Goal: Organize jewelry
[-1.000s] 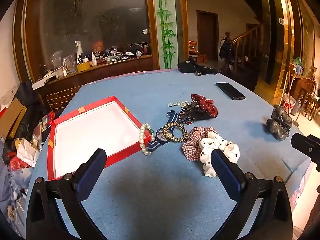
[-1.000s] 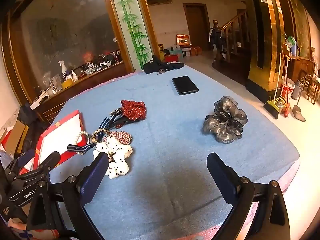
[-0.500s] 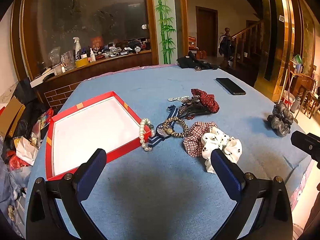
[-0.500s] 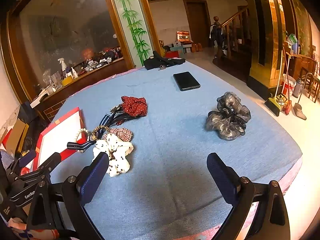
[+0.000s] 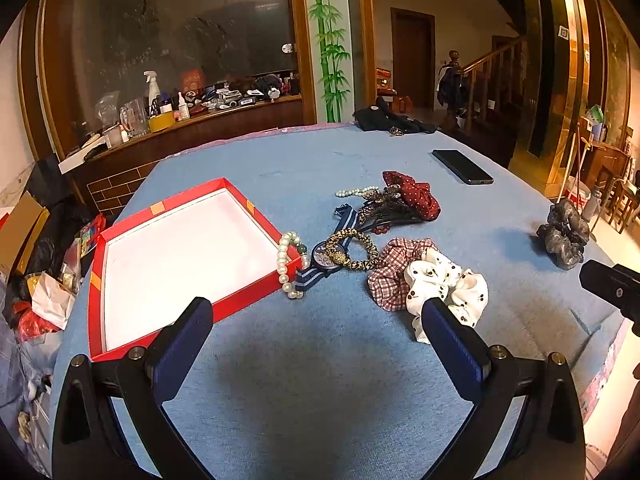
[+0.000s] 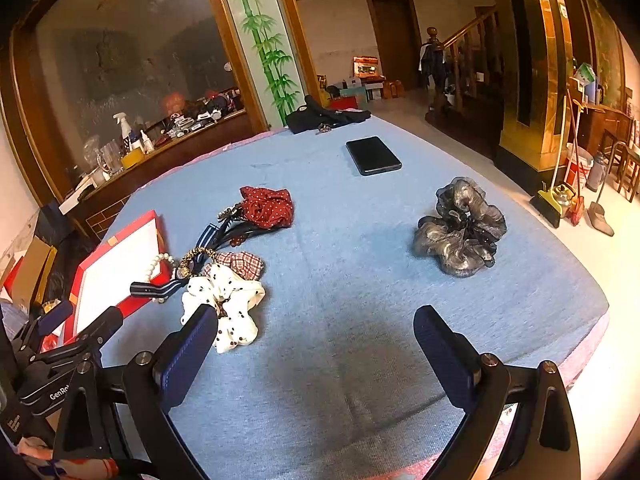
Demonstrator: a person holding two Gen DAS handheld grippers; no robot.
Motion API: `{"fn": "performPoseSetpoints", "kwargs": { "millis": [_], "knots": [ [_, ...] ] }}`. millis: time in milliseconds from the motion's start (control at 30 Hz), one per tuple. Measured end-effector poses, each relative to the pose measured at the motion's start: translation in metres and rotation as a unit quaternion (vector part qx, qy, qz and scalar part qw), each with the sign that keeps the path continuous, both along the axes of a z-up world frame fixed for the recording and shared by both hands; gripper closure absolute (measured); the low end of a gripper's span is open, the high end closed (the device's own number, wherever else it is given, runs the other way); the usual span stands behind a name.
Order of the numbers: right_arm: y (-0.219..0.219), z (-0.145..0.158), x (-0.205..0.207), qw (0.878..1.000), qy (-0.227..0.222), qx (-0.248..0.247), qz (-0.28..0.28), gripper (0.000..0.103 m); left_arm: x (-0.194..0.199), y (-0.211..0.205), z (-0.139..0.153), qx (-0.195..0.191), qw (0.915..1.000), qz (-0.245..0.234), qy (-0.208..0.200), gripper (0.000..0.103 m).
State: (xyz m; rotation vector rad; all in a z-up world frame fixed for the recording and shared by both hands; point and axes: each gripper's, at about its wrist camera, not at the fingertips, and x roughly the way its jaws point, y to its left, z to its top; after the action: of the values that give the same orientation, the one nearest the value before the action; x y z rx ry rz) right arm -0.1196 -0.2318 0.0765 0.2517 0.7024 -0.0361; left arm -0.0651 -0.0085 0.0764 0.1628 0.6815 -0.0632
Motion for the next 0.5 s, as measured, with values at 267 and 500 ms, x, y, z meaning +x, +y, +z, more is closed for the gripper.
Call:
{"fn": "performPoseSetpoints", "kwargs": {
  "millis": [267, 500],
  "knots": [
    [0.0014, -0.0023, 0.0024, 1.0, 0.004, 0.0, 0.001, 0.003, 0.0035, 0.0002, -0.0015, -0.001, 1.0, 0.0, 0.004, 0.0],
    [0.0016, -0.0044, 0.0047, 1.0, 0.007, 0.0, 0.003, 0.003, 0.0041, 0.0002, -0.0028, 0.001, 1.0, -0.001, 0.006, 0.0]
  ]
}}
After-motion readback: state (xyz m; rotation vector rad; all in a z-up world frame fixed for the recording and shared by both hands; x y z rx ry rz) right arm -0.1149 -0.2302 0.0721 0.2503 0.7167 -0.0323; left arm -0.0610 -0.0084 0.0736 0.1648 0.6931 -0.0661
